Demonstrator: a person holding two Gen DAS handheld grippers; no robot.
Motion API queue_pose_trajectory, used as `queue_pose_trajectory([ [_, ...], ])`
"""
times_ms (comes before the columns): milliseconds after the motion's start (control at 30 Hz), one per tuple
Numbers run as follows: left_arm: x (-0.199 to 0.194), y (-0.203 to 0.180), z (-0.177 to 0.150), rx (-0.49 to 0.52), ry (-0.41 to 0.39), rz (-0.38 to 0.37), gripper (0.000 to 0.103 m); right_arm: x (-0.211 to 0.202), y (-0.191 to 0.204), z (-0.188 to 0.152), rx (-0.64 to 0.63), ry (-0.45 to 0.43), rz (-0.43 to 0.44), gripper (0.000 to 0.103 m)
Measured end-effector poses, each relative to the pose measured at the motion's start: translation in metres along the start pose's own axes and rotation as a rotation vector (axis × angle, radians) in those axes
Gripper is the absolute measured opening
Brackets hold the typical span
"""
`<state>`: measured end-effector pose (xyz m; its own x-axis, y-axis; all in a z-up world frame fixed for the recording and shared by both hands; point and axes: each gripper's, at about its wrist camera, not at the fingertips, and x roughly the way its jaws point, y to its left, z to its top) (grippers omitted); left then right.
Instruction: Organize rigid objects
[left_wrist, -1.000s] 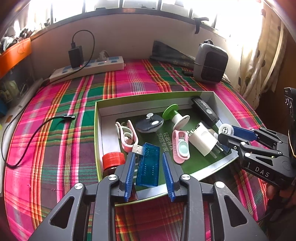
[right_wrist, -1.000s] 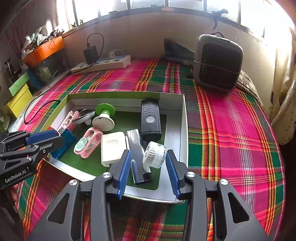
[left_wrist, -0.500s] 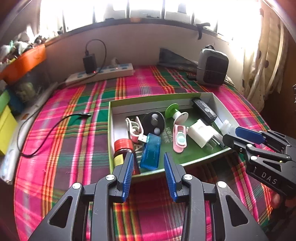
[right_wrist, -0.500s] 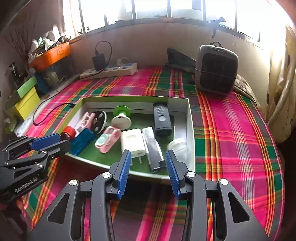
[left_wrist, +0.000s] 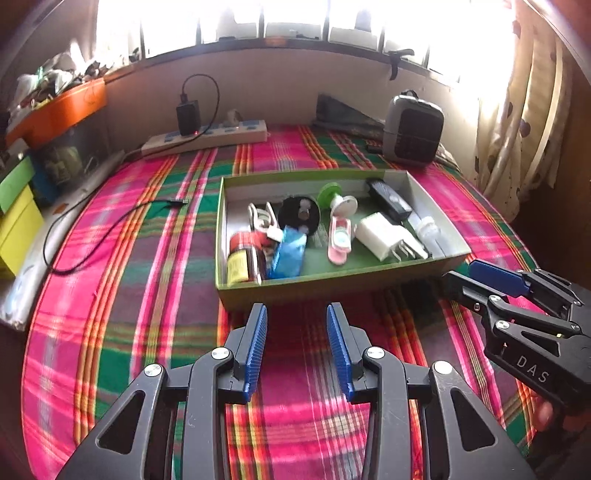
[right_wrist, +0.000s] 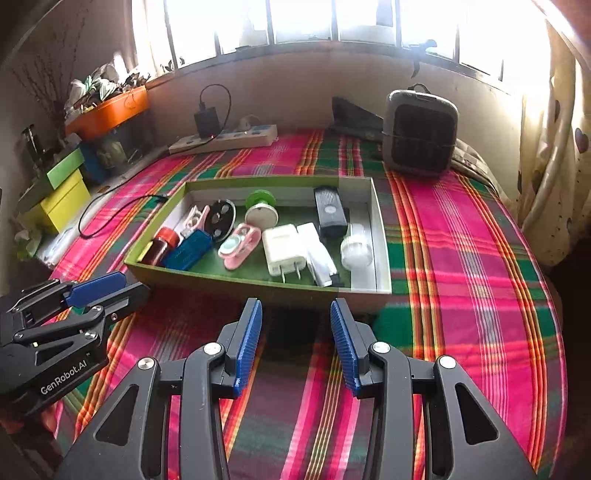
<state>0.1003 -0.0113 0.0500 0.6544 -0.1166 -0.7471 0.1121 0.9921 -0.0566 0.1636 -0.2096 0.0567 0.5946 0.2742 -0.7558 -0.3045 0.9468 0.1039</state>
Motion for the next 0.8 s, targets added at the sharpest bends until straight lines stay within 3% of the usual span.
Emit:
queue_pose_trajectory([
  [267,0.002,-0.002,-0.026,-0.007,0.040,0.027,0.033,0.007,0.009,-0.025,-0.013,0.060,0.002,0.040],
  [667,0.010,-0.001,-0.043,-0.023,0.074,0.063,0.033,0.010,0.010,-0.038,-0.035,0.105,-0.068,0.041],
  [733,0.011,-0.001,-0.043,-0.029,0.067,0.067,0.034,0.012,0.008,-0.039,-0.028,0.103,-0.078,0.044],
  [800,0.012,-0.004,-0.044,-0.021,0.059,0.081,0.035,0.012,0.005,-0.041,-0.020,0.105,-0.096,0.058],
])
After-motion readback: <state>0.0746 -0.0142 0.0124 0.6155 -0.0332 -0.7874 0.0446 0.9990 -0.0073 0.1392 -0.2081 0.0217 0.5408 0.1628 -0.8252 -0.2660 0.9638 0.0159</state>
